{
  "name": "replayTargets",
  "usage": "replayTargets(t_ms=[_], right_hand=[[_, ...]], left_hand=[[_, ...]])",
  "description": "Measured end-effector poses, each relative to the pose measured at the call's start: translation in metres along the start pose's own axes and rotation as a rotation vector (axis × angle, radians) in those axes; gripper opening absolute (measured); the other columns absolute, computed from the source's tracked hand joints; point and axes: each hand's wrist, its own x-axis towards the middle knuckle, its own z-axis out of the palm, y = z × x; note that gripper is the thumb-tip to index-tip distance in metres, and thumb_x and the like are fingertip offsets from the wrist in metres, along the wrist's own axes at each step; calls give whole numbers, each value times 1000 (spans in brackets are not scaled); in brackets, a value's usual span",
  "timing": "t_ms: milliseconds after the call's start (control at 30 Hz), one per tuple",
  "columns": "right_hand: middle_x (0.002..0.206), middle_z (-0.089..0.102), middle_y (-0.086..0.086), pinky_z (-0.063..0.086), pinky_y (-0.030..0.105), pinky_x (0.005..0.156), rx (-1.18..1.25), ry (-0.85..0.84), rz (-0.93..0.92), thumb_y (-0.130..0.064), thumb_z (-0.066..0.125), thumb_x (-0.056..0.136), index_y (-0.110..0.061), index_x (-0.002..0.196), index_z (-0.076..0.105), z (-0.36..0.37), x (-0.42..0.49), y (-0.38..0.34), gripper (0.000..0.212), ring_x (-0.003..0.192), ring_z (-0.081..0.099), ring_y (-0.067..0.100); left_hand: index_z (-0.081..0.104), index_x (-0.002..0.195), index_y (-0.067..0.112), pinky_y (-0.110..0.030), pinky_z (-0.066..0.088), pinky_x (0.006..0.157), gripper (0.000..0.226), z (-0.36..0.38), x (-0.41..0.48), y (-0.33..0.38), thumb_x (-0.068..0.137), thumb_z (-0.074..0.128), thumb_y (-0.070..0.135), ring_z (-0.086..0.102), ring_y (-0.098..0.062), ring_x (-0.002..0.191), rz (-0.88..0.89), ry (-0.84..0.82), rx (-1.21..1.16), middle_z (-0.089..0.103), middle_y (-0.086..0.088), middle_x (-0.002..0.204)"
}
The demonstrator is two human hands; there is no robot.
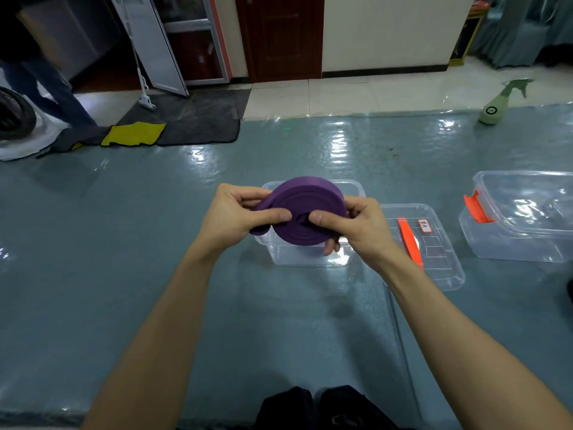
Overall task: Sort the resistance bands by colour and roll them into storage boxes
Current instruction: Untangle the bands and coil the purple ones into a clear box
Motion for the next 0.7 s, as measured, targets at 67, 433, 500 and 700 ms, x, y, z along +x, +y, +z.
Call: replayTargets(t_ms=[67, 433, 500, 700], right_hand=[[84, 81, 6, 50, 28, 41, -142, -88, 56, -37, 99, 73, -25, 101, 85, -7, -2, -1, 34, 48, 70, 24], [64, 75, 2, 52, 25, 49, -651, -253, 130, -55, 95, 73, -22, 89, 83, 4, 12, 0, 38, 50, 74, 22], [62, 74, 6, 49, 23, 47, -520, -222, 143, -55, 96, 70, -22, 87, 84, 0, 11, 2, 40, 51, 74, 28], [68, 76, 17, 48, 23, 45, -321, -146, 137, -48, 97, 71, -18, 90, 86, -6, 16, -5, 37, 46, 70, 27]], left_hand=[[90, 96, 32, -29, 64, 67, 43, -6, 4, 7, 60, 105, 50, 80, -14, 72, -13, -53, 123, 85, -3, 84], [77, 96, 34, -33, 56, 66, 58, 5, 24, 47, 58, 88, 76, 69, -7, 66, 121, -336, 896, 76, 13, 70], [61, 104, 32, -36, 61, 67, 58, 1, 20, 42, 66, 91, 65, 76, -17, 69, 73, -313, 612, 82, 9, 79], [66, 100, 9, -33, 61, 86, 20, 12, 20, 13, 98, 76, 25, 76, -21, 104, 211, -71, 67, 79, -11, 109]])
